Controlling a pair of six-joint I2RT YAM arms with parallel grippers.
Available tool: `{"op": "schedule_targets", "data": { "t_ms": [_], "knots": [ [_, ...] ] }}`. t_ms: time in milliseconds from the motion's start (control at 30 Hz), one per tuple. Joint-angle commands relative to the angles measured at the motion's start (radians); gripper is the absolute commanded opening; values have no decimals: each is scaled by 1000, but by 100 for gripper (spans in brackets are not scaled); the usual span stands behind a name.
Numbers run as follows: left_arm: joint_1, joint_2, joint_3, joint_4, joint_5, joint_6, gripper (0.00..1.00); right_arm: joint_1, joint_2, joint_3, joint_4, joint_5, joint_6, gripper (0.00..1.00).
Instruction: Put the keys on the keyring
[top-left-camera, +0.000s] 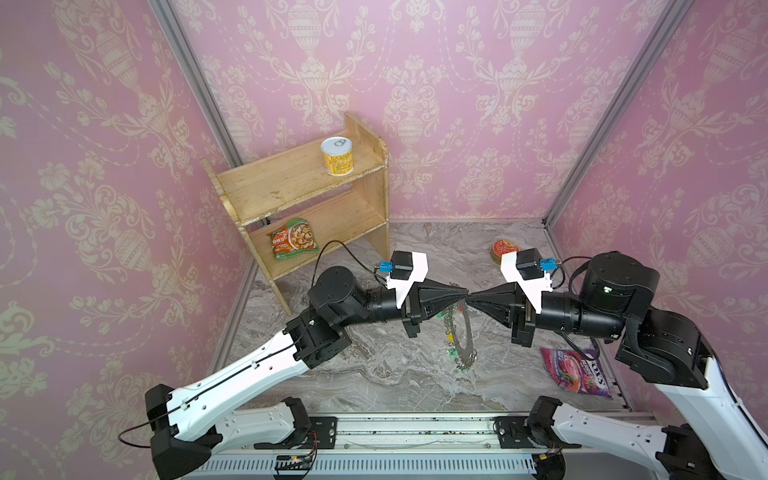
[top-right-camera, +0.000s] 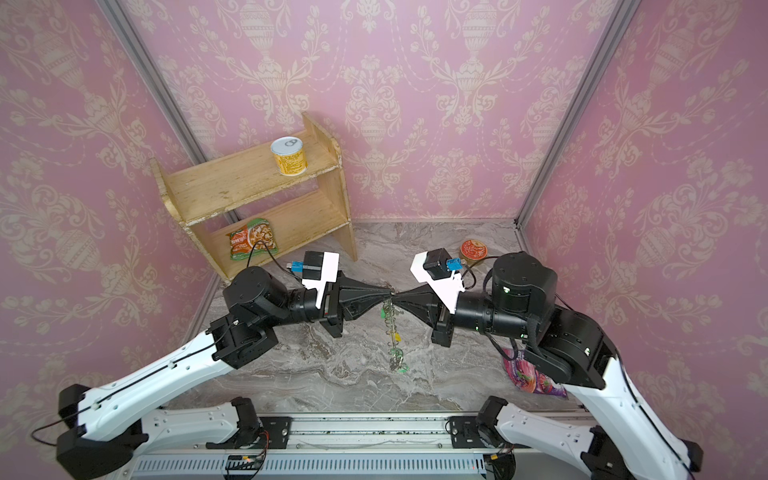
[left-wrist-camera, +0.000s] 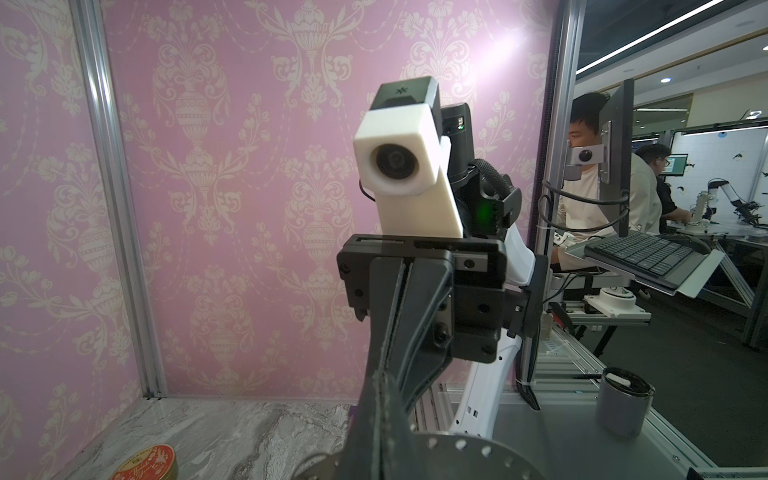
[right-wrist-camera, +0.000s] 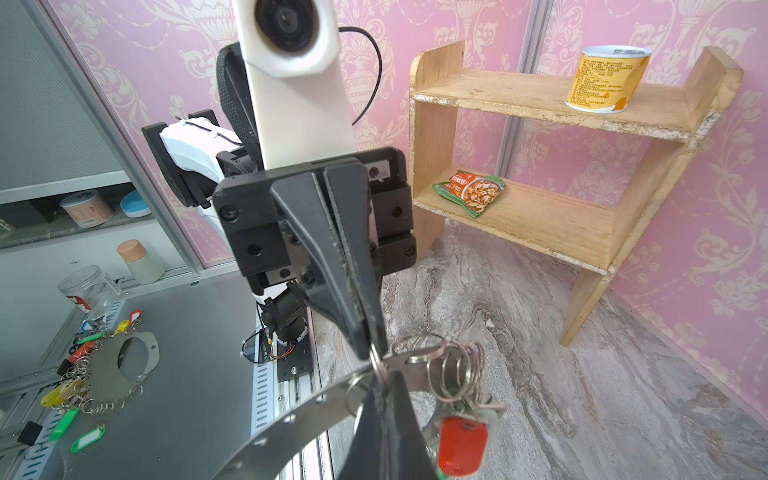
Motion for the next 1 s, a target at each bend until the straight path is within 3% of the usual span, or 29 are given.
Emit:
{"op": "schedule_targets", "data": {
  "t_ms": [0, 567, 967],
  "knots": [
    [6, -7, 36, 25, -1, -17, 0, -1, 4, 10, 16, -12, 0, 0],
    [6, -11, 37, 9, -6, -12, 0, -1, 33, 66, -15, -36, 11, 0],
    [6, -11, 36, 16, -2, -11, 0, -2, 35, 65, -1, -61, 19, 13]
  ]
}}
